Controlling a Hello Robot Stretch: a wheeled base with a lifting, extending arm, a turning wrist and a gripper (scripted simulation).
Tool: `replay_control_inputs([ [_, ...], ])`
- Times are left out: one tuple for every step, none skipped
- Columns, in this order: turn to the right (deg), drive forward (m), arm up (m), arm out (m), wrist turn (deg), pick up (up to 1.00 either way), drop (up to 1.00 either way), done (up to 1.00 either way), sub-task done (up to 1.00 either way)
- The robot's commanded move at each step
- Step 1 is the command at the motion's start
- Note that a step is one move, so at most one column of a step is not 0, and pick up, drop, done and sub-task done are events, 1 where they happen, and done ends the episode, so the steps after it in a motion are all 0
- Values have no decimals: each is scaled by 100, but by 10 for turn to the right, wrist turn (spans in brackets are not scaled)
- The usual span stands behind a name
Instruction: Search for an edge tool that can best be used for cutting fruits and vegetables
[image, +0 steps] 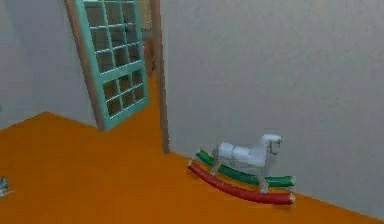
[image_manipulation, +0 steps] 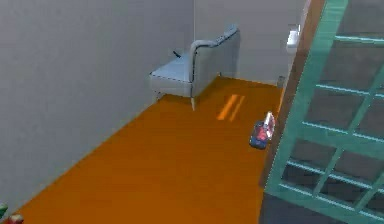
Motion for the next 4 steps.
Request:
replay_control_inputs([
  [0, 70, 0, 0, 0, 0, 0, 0, 0],
  [-270, 0, 0, 0, 0, 0, 0, 0, 0],
  [0, 100, 0, 0, 0, 0, 0, 0, 0],
  [-90, 0, 0, 0, 0, 0, 0, 0, 0],
])
